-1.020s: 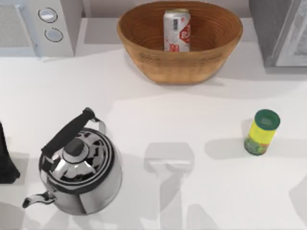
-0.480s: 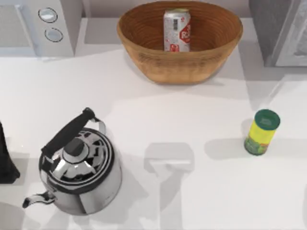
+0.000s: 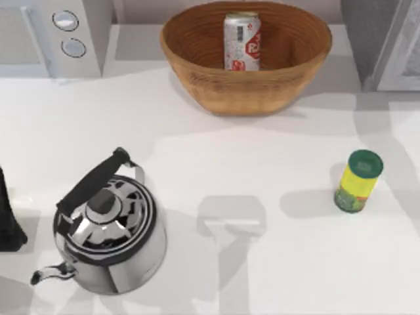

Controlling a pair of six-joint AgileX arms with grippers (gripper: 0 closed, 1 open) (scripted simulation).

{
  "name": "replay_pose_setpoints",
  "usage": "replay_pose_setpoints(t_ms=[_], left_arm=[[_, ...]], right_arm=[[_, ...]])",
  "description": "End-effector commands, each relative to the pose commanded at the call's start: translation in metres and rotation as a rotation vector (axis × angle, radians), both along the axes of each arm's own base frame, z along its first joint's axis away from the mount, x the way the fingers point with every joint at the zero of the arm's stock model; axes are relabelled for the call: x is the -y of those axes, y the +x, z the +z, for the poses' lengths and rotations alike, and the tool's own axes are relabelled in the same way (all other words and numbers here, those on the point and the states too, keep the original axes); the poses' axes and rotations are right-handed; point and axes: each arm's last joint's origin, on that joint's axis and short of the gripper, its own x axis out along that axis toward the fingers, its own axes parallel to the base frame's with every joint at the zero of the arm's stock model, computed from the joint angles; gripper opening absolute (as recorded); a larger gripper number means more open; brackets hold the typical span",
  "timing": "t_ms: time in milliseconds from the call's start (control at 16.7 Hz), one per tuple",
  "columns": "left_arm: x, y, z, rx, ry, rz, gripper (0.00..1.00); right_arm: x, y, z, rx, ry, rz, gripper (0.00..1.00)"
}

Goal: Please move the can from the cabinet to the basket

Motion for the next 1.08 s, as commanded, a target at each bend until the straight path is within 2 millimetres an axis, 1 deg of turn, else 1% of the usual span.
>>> replay_pose_setpoints(t_ms=[120, 240, 420, 480, 540, 660, 900, 960, 1080], left_arm=[[0.000, 0.000, 0.000, 0.000, 0.000, 0.000, 1.00], [0.000, 0.000, 0.000, 0.000, 0.000, 0.000, 1.00], [0.000, 0.000, 0.000, 0.000, 0.000, 0.000, 1.00], [0.000, 0.000, 0.000, 0.000, 0.000, 0.000, 1.00], [0.000, 0.000, 0.000, 0.000, 0.000, 0.000, 1.00], [0.000, 0.000, 0.000, 0.000, 0.000, 0.000, 1.00], [0.000, 0.000, 0.000, 0.000, 0.000, 0.000, 1.00], [0.000, 0.000, 0.000, 0.000, 0.000, 0.000, 1.00], [0.000, 0.000, 0.000, 0.000, 0.000, 0.000, 1.00]], right_arm=[[-0.013, -0.008, -0.001, -0.001, -0.001, 0.000, 1.00], [-0.018, -0.012, -0.002, -0.001, -0.002, 0.000, 1.00], [-0.018, -0.012, -0.002, -0.001, -0.002, 0.000, 1.00], [-0.008, -0.019, 0.005, 0.020, -0.005, -0.043, 1.00], [-0.008, -0.018, 0.005, 0.021, -0.004, -0.043, 1.00], [-0.008, -0.008, 0.006, 0.023, -0.003, -0.042, 1.00], [-0.008, 0.024, 0.005, 0.021, -0.004, -0.043, 1.00], [-0.008, 0.029, 0.005, 0.020, -0.004, -0.043, 1.00], [-0.007, 0.031, 0.005, 0.020, -0.005, -0.043, 1.00]])
